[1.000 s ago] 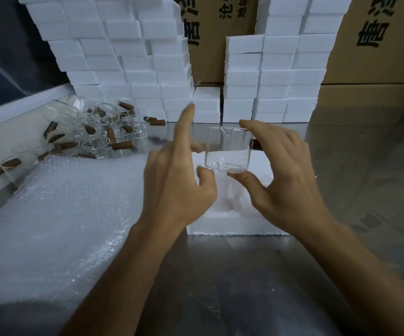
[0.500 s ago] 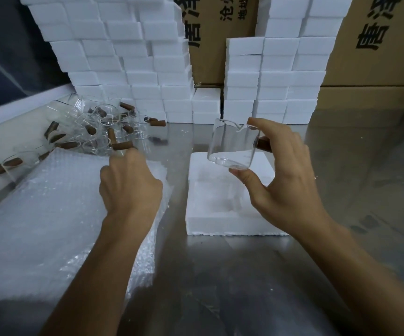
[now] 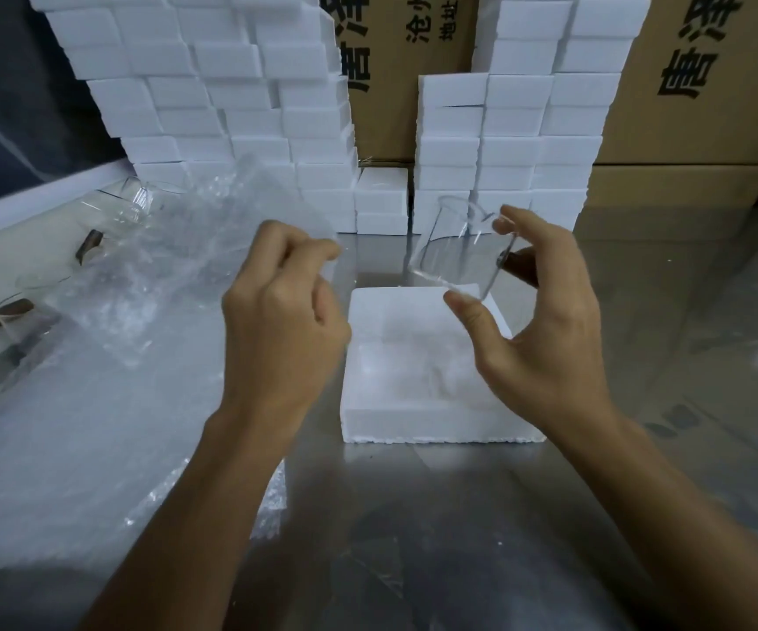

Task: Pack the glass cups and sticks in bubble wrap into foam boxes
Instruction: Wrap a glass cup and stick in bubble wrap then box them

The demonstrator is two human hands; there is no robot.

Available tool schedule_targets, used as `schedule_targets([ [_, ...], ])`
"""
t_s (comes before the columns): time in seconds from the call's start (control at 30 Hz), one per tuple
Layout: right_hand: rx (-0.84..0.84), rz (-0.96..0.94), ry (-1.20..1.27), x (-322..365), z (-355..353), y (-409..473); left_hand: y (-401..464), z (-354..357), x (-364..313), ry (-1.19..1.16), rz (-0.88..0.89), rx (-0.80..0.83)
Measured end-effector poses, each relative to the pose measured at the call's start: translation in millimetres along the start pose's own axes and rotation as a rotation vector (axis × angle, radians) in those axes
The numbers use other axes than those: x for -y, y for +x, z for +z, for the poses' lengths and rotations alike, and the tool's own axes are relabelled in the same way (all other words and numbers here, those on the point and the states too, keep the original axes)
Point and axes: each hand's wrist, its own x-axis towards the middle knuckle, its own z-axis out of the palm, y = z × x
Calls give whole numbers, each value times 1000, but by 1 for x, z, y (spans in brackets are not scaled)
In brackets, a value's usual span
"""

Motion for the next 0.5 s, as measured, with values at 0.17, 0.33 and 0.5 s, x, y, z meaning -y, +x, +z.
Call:
schedule_targets([
  [0.17, -122, 91, 89, 0, -3, 4, -7, 6, -10, -83, -71, 88],
  [0.33, -115, 208, 170, 5, -3, 3, -13, 13, -8, 33, -349, 313],
  [0.5, -29, 364, 250, 5, -4, 3, -19, 16, -7, 136, -495, 434],
])
